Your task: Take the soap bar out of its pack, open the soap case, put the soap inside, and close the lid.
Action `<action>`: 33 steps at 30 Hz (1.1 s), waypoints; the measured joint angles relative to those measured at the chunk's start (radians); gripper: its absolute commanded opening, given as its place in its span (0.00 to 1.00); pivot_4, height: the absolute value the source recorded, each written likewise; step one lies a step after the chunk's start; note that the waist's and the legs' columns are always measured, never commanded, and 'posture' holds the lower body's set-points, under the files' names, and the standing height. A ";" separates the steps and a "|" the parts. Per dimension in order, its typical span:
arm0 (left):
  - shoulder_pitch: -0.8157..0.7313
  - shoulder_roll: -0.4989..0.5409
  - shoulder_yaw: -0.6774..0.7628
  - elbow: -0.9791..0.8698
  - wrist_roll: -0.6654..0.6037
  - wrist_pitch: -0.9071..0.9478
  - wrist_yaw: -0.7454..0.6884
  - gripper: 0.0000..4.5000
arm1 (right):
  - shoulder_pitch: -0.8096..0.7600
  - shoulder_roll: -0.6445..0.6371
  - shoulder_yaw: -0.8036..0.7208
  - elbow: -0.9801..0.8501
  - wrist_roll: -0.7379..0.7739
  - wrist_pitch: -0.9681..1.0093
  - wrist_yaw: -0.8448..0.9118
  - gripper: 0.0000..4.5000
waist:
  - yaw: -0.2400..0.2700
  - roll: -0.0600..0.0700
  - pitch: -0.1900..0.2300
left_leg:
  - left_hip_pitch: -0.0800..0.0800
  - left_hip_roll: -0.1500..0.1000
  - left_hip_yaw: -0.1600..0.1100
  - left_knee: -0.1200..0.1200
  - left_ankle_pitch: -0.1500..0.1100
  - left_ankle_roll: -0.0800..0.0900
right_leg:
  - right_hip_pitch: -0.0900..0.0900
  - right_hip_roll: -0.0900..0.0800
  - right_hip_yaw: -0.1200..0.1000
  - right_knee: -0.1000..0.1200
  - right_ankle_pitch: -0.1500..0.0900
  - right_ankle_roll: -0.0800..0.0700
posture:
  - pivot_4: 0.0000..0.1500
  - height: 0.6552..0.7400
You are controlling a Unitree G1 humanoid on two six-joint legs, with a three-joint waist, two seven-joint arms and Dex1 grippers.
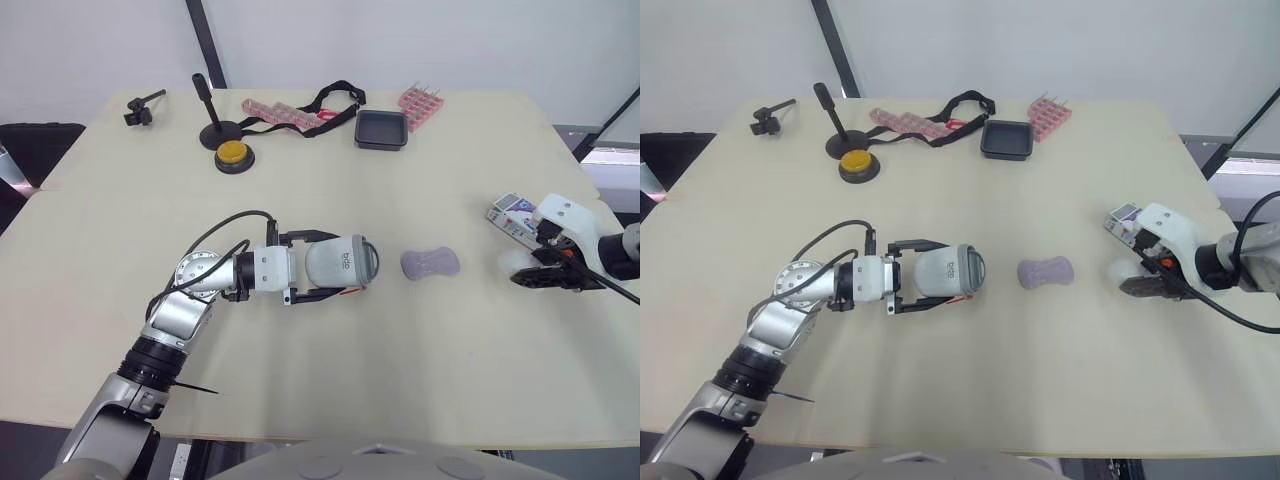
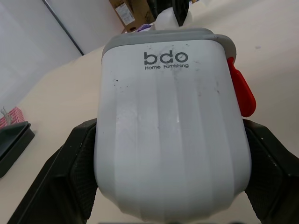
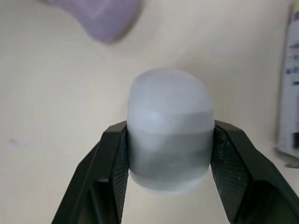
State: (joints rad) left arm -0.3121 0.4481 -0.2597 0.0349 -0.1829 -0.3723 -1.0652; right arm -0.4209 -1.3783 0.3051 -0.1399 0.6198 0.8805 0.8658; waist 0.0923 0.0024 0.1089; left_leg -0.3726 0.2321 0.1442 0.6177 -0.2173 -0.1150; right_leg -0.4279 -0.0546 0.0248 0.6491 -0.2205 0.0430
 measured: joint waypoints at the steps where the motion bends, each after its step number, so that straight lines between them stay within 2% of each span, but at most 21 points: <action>1: 0.000 -0.002 0.000 0.000 0.000 0.000 0.000 0.77 | -0.023 0.014 0.020 0.013 -0.052 -0.025 0.024 0.45 | -0.003 0.000 0.000 | 0.000 0.000 0.000 0.000 -0.001 0.003 | 0.000 0.000 0.000 0.001 0.000 0.000 | 1.00 0.87; 11: 0.008 -0.002 0.000 0.000 0.002 0.001 0.006 0.77 | -0.093 0.194 0.119 0.153 -0.382 -0.270 0.189 0.45 | -0.008 0.000 0.000 | -0.001 0.001 0.000 0.004 -0.003 0.007 | -0.001 -0.003 0.000 0.003 -0.002 -0.003 | 1.00 0.87; 24: 0.016 -0.001 0.000 -0.004 0.004 0.003 0.022 0.77 | -0.097 0.278 0.103 0.199 -0.498 -0.367 0.306 0.45 | -0.010 0.001 0.000 | -0.001 0.001 0.001 0.007 -0.004 0.009 | -0.001 -0.004 0.000 0.006 -0.002 -0.004 | 1.00 0.87; 26: 0.016 -0.001 0.000 -0.004 0.004 0.004 0.022 0.77 | -0.098 0.285 0.096 0.210 -0.512 -0.378 0.311 0.67 | -0.011 0.001 0.000 | -0.001 0.001 0.001 0.007 -0.004 0.009 | -0.001 -0.004 0.000 0.006 -0.002 -0.004 | 1.00 0.87; 31: 0.016 0.000 0.000 -0.004 0.006 0.007 0.022 0.77 | -0.097 0.299 0.077 0.233 -0.532 -0.391 0.318 1.00 | -0.010 0.001 0.000 | -0.001 0.001 0.001 0.008 -0.004 0.009 | -0.001 -0.004 0.000 0.007 -0.002 -0.004 | 1.00 0.87; 33: 0.017 0.000 0.000 -0.005 0.006 0.008 0.022 0.77 | -0.090 0.299 0.064 0.233 -0.535 -0.403 0.318 1.00 | -0.010 0.001 0.000 | -0.001 0.001 0.001 0.008 -0.004 0.009 | -0.001 -0.004 0.000 0.007 -0.002 -0.004 | 1.00 0.87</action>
State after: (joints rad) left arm -0.2956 0.4479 -0.2601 0.0303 -0.1772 -0.3645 -1.0429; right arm -0.5113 -1.0788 0.3688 0.0936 0.0844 0.4777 1.1837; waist 0.0821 0.0030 0.1085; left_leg -0.3735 0.2332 0.1452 0.6254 -0.2213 -0.1056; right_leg -0.4293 -0.0583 0.0246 0.6557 -0.2221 0.0393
